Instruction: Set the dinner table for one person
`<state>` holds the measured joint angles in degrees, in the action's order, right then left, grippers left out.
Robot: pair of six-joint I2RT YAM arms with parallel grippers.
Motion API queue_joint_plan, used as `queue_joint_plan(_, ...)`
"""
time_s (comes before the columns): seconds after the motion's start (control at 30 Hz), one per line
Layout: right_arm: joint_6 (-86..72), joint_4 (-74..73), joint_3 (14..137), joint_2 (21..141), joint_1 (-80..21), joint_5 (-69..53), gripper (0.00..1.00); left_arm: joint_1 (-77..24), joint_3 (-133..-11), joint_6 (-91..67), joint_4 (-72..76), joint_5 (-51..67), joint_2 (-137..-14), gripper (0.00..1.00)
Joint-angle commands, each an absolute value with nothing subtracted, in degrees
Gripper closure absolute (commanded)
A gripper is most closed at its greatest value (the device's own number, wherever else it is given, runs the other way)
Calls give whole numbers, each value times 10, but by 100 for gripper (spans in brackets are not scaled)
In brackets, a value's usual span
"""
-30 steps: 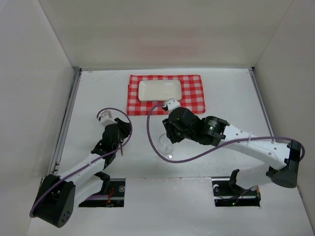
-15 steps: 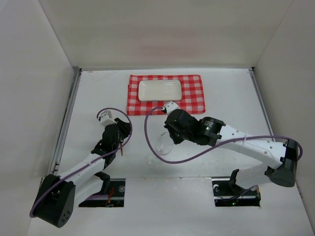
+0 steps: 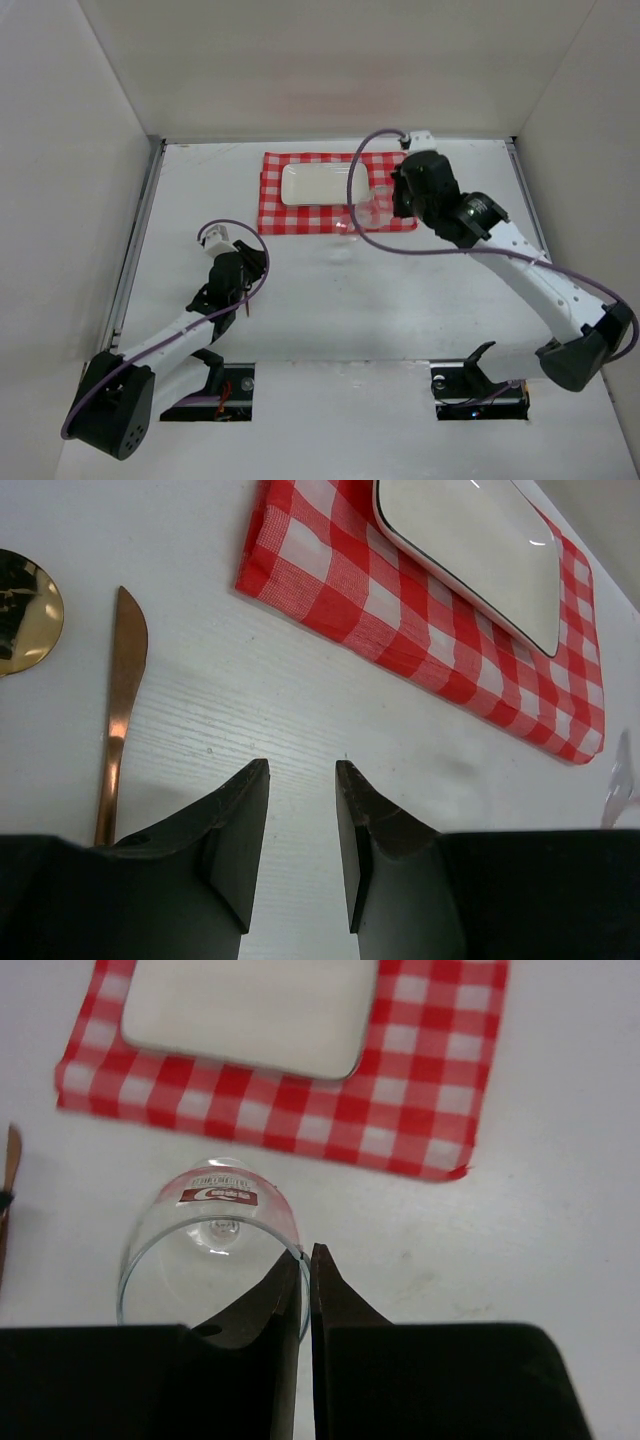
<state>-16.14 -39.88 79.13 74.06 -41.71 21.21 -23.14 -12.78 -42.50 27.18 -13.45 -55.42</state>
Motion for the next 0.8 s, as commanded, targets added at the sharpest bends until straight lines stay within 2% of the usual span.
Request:
queue_joint_plan(0.0,-154,-302,868,785,-336,237,97,-233,-127,-429,294,-130,-560,69)
queue_joint_plan(0.23,-134,-336,1060,964,-240,256,98,-235,-128,-429,294,-127,-561,69)
queue_joint_plan(0.43,-83,-419,1270,1117,-212,314,99,-237,-128,-433,294,-121,-562,69)
queue_joint_plan(0.77,-47,-544,1557,1313,-194,309,99,-238,-129,-444,305,-102,-573,68)
